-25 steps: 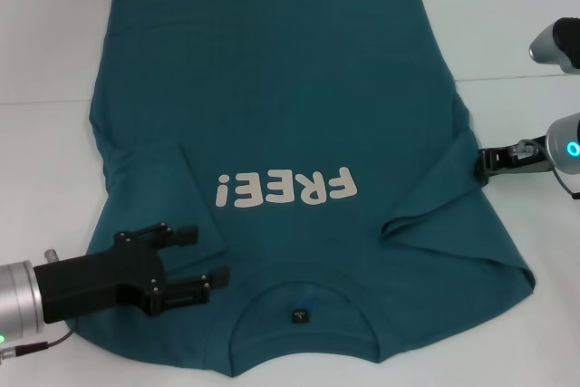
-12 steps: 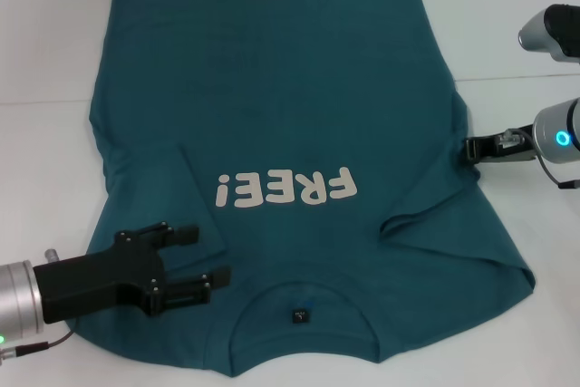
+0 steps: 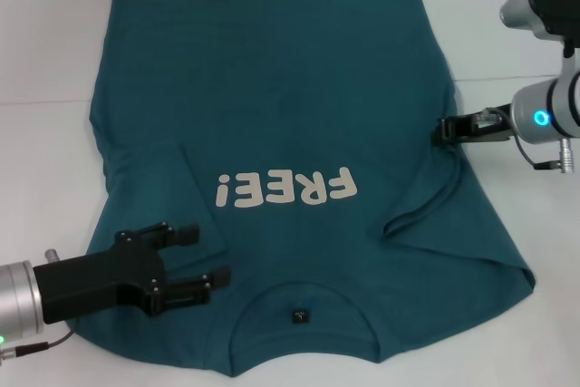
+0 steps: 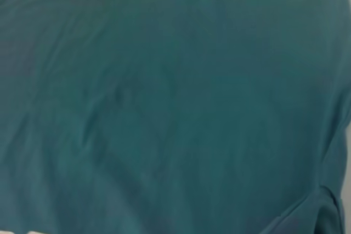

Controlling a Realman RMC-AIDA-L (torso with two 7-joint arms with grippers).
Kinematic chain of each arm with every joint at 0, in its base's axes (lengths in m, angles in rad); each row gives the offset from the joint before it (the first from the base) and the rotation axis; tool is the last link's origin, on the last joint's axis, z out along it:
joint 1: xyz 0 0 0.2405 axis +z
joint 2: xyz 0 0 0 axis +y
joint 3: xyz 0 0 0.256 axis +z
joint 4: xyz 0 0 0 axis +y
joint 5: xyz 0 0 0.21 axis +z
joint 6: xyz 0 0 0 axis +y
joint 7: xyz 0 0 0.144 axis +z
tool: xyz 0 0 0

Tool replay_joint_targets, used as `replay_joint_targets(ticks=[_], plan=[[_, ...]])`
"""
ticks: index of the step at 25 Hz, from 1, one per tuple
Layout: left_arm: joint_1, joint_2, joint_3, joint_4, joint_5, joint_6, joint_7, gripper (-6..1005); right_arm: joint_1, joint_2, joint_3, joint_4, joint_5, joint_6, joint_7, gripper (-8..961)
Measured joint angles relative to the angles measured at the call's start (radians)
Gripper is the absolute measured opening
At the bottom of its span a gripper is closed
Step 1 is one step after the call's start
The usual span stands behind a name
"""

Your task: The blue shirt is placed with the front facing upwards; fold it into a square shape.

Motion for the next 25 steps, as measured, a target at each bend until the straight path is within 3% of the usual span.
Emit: replay_joint_targets(ticks=[17, 25], plan=[[-0.003, 0.0, 0.0, 0.0, 0.005, 0.0, 0.002, 843, 0.019, 0.015, 0.0, 0.007, -0.001, 0.046, 0.035, 35], [-0.001, 0.0, 0.0, 0.0, 0.005, 0.0, 0.003, 844, 0.019, 0.043, 0.005, 0.008, 0.02, 0.089, 0.035, 78]])
